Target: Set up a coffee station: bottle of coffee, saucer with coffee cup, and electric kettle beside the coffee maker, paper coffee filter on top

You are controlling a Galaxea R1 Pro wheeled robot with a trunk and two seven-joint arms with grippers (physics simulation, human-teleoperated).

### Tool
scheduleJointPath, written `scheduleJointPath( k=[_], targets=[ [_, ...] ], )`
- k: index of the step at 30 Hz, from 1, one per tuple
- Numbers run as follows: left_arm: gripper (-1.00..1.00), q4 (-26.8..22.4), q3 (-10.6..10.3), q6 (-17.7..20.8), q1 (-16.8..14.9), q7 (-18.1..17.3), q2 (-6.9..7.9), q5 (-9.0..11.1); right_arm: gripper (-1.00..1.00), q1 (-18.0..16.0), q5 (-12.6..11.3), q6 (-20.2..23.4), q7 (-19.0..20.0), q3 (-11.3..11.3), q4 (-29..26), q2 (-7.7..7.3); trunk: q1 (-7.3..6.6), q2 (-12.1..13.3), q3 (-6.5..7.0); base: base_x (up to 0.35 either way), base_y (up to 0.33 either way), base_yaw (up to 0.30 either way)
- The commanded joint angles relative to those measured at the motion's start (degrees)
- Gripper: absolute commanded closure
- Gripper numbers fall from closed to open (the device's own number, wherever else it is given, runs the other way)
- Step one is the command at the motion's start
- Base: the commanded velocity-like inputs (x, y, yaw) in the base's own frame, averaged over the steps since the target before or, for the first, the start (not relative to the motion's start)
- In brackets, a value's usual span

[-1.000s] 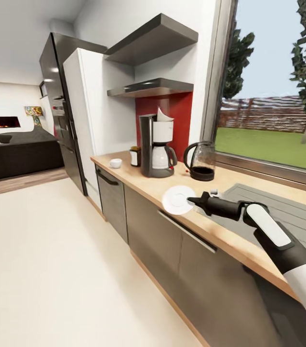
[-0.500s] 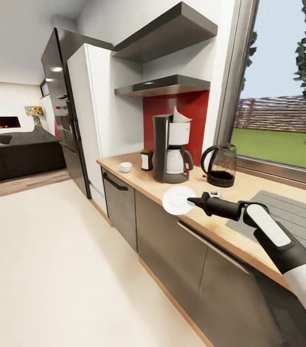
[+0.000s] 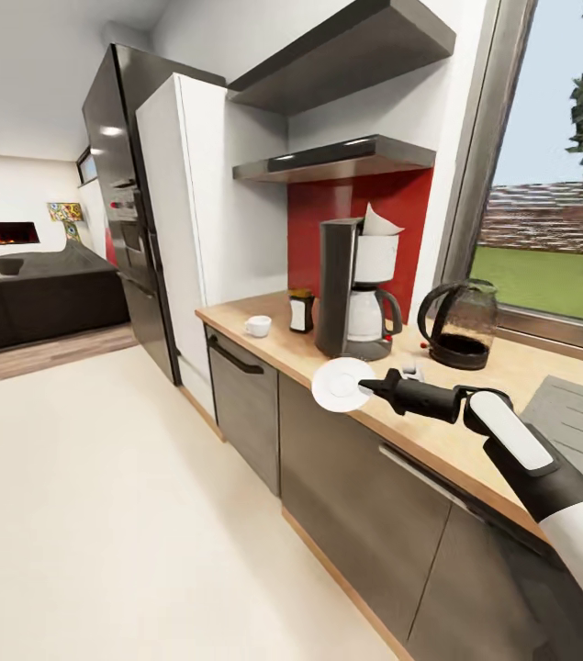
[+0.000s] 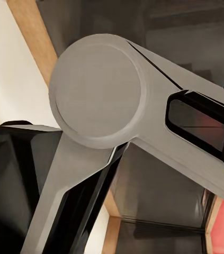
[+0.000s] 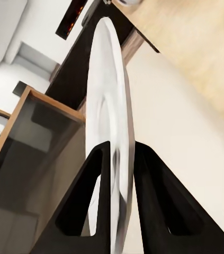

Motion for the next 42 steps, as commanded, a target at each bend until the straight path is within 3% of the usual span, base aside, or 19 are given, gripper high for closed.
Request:
scheduleJointPath(
  k=[1,32,38,42],
  targets=[
    [-1.0,0.0,-0.5,0.1,0.0,-0.1,0.01,0.4,1.0,-0.1,-0.5,0.0,0.1,0.1,0.6,-0.05,0.0,0.0,-0.06,0.065,0.064,0.0],
    [-1.0,0.0,-0.5,0.1,0.0,-0.1,0.01,0.4,1.0,-0.1,-0.4,-0.2,-0.1,-0.4,7.0,-0.06,0.0,0.0,-0.06,0.049,0.033,0.0],
    [-1.0,0.0,-0.5,0.1,0.0,-0.1,0.01,0.4,1.0,-0.1,-0.4,-1.0,-0.1,-4.4,10.5,-0.29,0.0,0.0,-0.06,0.001,0.001,0.0],
    [-1.0,0.0,-0.5,0.1,0.0,-0.1,0.01,0.4,1.0,-0.1,-0.3,-1.1,-0.2,-4.8,10.7,-0.32,0.0,0.0,-0.06,0.069,0.0,0.0]
  ],
)
